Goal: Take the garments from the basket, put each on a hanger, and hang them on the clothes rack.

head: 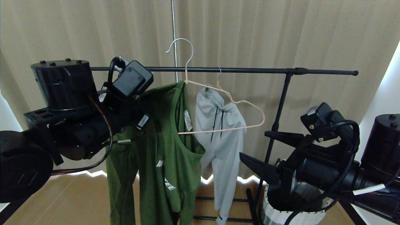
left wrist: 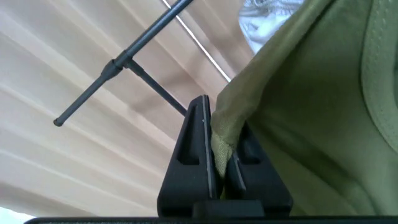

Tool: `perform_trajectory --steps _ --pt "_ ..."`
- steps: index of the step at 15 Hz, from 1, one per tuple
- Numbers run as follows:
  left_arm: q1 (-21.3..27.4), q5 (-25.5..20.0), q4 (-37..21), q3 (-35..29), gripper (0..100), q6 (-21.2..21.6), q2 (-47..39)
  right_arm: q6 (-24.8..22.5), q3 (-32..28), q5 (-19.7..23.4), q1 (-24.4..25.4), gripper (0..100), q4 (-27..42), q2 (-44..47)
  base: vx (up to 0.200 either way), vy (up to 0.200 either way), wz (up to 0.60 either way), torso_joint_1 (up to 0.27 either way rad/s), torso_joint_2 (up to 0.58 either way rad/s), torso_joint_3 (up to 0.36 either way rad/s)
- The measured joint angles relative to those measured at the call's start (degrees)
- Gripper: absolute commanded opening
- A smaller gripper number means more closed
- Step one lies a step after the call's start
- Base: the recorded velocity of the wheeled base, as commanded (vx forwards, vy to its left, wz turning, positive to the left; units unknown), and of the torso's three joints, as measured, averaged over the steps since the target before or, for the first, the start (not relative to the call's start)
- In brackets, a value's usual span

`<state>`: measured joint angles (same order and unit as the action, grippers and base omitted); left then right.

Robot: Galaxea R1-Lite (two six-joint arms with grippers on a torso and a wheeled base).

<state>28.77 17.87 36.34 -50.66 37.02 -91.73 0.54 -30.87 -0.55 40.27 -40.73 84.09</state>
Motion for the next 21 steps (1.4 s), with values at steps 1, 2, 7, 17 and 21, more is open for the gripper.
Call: perform_trajectory --steps 1,2,7,17,21 --pt "0.0 0.4 0.0 -0.8 0 -0.6 0.0 0.0 0.3 0.1 0.1 100 0.0 0.1 0.000 0.000 0.00 0.000 0.00 0.000" --pt "0.0 0.6 0.0 -1.2 0 -1.2 0.0 0.1 0.5 0.1 0.1 100 0.0 0.4 0.000 0.000 0.00 0.000 0.00 0.000" --pt "2.6 0.1 0.0 -3.0 0 -7.9 0.0 0.5 0.4 -0.2 0.2 100 -4.0 4.7 0.000 0.000 0.00 0.000 0.00 0.000" --pt "6.6 0.1 0.0 -4.8 0 -8.0 1.2 0.5 -7.1 -6.3 -0.8 100 -10.6 17.8 0.000 0.000 0.00 0.000 0.00 0.000" --pt "4.5 0.4 0.0 -5.0 0 -7.5 1.2 0.0 -2.5 -8.6 -2.5 100 -13.3 17.6 0.000 0.000 0.00 0.000 0.00 0.000"
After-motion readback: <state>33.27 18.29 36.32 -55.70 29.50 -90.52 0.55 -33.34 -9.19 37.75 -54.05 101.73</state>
